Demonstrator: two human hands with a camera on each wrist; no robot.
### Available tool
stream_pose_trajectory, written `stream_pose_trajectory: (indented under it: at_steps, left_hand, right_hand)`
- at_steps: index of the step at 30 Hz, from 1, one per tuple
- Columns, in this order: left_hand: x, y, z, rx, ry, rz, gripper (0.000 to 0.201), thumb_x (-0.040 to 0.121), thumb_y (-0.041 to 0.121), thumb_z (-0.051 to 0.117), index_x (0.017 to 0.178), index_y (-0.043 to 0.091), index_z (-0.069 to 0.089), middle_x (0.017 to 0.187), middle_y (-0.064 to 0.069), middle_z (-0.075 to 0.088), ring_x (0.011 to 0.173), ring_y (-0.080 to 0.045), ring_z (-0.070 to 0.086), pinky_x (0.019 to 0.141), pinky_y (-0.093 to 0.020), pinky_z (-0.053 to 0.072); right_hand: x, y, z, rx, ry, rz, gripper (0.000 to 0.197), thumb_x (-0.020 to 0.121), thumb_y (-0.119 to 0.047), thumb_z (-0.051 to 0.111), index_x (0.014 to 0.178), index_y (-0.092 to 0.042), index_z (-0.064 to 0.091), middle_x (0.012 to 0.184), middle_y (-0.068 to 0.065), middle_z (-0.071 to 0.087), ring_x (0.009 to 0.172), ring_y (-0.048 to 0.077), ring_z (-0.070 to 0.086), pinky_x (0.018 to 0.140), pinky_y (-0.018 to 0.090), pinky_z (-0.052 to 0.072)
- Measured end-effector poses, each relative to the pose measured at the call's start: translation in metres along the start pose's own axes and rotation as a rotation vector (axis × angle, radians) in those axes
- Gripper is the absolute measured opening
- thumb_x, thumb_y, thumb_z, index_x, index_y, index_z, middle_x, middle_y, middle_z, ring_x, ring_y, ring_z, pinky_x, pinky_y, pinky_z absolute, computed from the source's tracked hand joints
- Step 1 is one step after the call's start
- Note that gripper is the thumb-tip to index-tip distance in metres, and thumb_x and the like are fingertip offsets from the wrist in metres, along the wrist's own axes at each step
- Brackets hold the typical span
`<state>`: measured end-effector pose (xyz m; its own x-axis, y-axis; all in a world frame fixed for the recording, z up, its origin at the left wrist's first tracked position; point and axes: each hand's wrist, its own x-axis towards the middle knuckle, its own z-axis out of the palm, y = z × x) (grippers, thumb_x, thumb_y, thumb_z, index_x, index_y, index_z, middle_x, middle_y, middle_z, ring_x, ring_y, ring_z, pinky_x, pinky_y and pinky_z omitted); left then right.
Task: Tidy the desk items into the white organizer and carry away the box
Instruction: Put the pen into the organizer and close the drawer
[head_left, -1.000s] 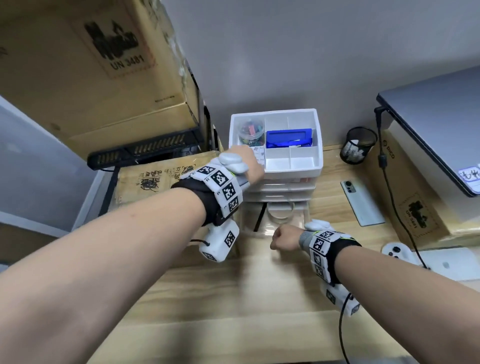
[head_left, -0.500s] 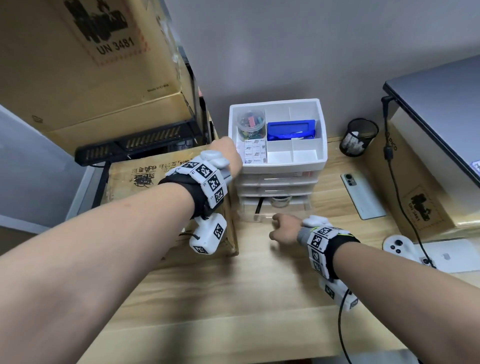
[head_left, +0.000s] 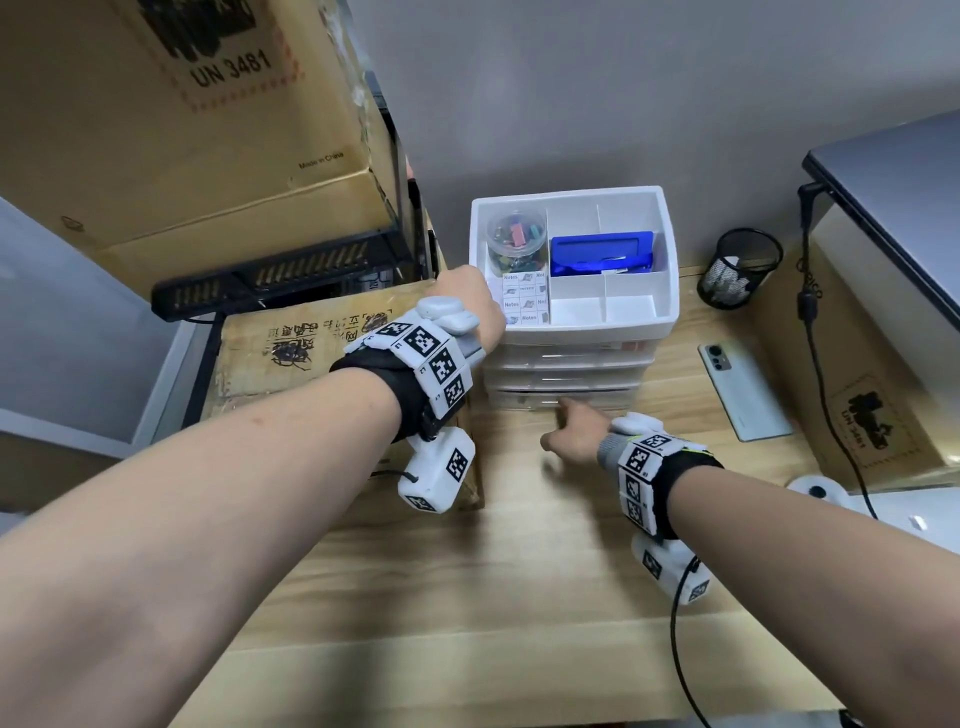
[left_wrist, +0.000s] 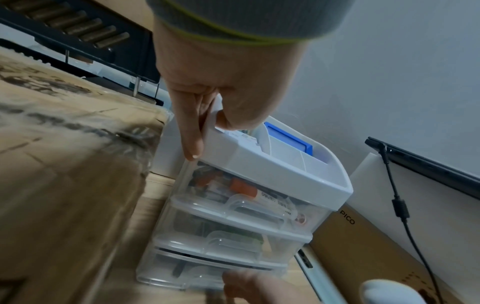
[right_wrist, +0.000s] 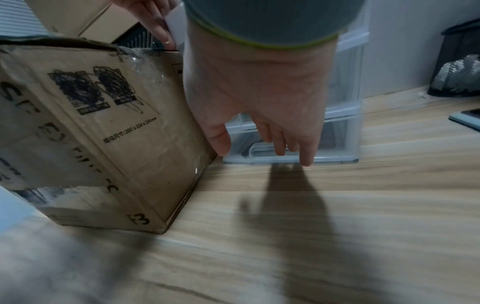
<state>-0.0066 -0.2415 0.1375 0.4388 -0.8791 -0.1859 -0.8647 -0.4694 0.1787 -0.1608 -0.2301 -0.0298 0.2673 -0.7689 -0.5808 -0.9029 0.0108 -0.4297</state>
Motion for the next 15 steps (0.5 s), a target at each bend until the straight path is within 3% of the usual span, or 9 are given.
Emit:
stream_pose_trajectory:
  at_steps: [2,3,4,5,7,9,12,14,15]
  left_hand:
    - [-0.001,0.003,-0.001,-0.044,0.000,-0.018,0.025,0.091,0.014,0.055,0.068,0.015,0.047,0.092,-0.012,0.064,0.084,-0.030,0.062,0.068,-0.030,0.040]
    - [-0.001,0.004,0.000,-0.062,-0.001,-0.025,0.011,0.091,0.015,0.055,0.081,0.012,0.056,0.101,-0.014,0.066,0.093,-0.031,0.065,0.069,-0.031,0.042]
    - [-0.001,0.007,0.001,-0.057,0.003,-0.043,0.012,0.092,0.015,0.055,0.099,0.007,0.060,0.108,-0.014,0.066,0.099,-0.031,0.065,0.072,-0.033,0.043]
    - [-0.001,0.011,0.002,-0.026,0.014,-0.059,0.024,0.094,0.016,0.055,0.114,0.003,0.057,0.113,-0.014,0.065,0.103,-0.029,0.064,0.075,-0.032,0.045]
    - [-0.001,0.012,0.003,0.008,0.016,-0.080,0.033,0.095,0.018,0.055,0.123,0.001,0.050,0.117,-0.013,0.062,0.105,-0.028,0.063,0.078,-0.032,0.046]
    - [0.001,0.012,0.005,0.005,0.019,-0.070,0.033,0.093,0.016,0.056,0.122,0.001,0.051,0.117,-0.015,0.063,0.105,-0.030,0.063,0.076,-0.032,0.045]
    - [0.001,0.012,0.007,0.003,0.027,-0.076,0.033,0.092,0.012,0.058,0.122,0.000,0.050,0.119,-0.016,0.063,0.107,-0.031,0.063,0.071,-0.031,0.040]
    - [0.001,0.013,0.007,0.016,0.028,-0.078,0.036,0.093,0.011,0.058,0.125,-0.001,0.047,0.120,-0.016,0.062,0.108,-0.030,0.063,0.070,-0.031,0.039]
    - [0.001,0.013,0.007,0.028,0.024,-0.073,0.038,0.093,0.011,0.057,0.126,-0.002,0.045,0.121,-0.016,0.062,0.109,-0.030,0.063,0.070,-0.031,0.039]
  right_hand:
    - [0.000,0.003,-0.005,0.178,-0.012,0.101,0.041,0.077,-0.031,0.068,0.110,-0.014,0.051,0.104,0.007,0.061,0.095,0.026,0.058,0.077,0.027,0.044]
    - [0.001,0.004,-0.008,0.332,-0.026,0.167,0.041,0.079,-0.028,0.068,0.113,-0.015,0.049,0.104,0.008,0.058,0.094,0.026,0.056,0.076,0.027,0.043]
    - [0.001,0.005,-0.010,0.533,-0.058,0.238,0.041,0.078,-0.022,0.068,0.113,-0.016,0.047,0.099,0.009,0.055,0.086,0.026,0.055,0.071,0.027,0.044]
    - [0.002,0.006,-0.011,0.730,-0.086,0.287,0.037,0.075,-0.014,0.066,0.109,-0.013,0.051,0.089,0.009,0.051,0.073,0.025,0.051,0.062,0.028,0.045]
    - [0.001,0.005,-0.015,0.993,-0.057,0.336,0.017,0.068,0.002,0.053,0.081,-0.009,0.052,0.069,0.007,0.040,0.057,0.021,0.041,0.048,0.025,0.045]
    - [0.005,0.004,-0.015,1.080,-0.036,0.364,0.024,0.067,0.010,0.044,0.063,-0.013,0.043,0.062,0.004,0.034,0.060,0.023,0.041,0.056,0.030,0.052]
    - [0.005,0.002,-0.018,1.165,-0.074,0.371,0.028,0.072,0.014,0.040,0.061,-0.012,0.042,0.069,0.007,0.037,0.070,0.022,0.044,0.083,0.039,0.054]
    - [0.008,0.004,-0.018,1.197,-0.099,0.379,0.028,0.073,0.015,0.038,0.061,-0.011,0.042,0.072,0.007,0.038,0.071,0.022,0.044,0.088,0.041,0.055]
    - [0.010,0.005,-0.016,1.193,-0.106,0.385,0.029,0.072,0.015,0.038,0.061,-0.011,0.042,0.072,0.007,0.037,0.071,0.022,0.044,0.084,0.041,0.055]
